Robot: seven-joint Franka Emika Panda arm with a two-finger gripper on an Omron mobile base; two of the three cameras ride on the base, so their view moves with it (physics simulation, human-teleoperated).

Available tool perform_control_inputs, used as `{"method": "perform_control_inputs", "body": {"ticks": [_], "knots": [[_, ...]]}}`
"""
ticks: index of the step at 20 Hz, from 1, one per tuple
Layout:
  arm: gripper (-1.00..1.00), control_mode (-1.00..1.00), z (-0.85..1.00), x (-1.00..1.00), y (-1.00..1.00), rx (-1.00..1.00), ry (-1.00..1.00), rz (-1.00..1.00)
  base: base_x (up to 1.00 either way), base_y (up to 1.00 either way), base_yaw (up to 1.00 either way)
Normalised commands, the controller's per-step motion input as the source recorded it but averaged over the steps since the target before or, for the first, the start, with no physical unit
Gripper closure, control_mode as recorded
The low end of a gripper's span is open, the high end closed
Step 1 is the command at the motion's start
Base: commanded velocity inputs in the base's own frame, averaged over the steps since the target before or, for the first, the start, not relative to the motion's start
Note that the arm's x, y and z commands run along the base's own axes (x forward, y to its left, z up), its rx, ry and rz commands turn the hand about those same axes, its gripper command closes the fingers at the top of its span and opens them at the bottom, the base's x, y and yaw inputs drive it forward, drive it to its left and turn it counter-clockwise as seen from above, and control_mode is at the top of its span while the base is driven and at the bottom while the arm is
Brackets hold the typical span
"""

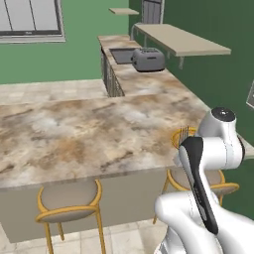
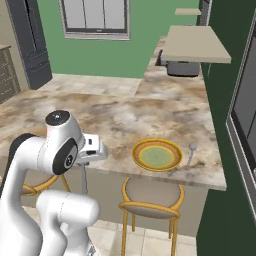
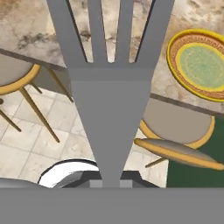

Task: Take the fork and place it on the left side of the plate. Then take the spoon and place it on the right side of the plate. Make sure they're directly next to the plate.

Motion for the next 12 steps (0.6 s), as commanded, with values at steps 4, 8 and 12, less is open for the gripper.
{"method": "perform_control_inputs", "body": {"ticks": [4, 8, 12], "knots": [[1.00, -1.00, -0.04, 0.08, -0.08, 0.00, -0.01, 0.08, 0.21, -0.22, 0.25], [1.00, -1.00, -0.20, 0.38, -0.22, 0.00, -0.02, 0.23, 0.00, 0.00, 0.00], [1.00, -1.00, -0.11, 0.51, -0.02, 0.00, 0.00, 0.02, 0.00, 0.00, 0.00]]}}
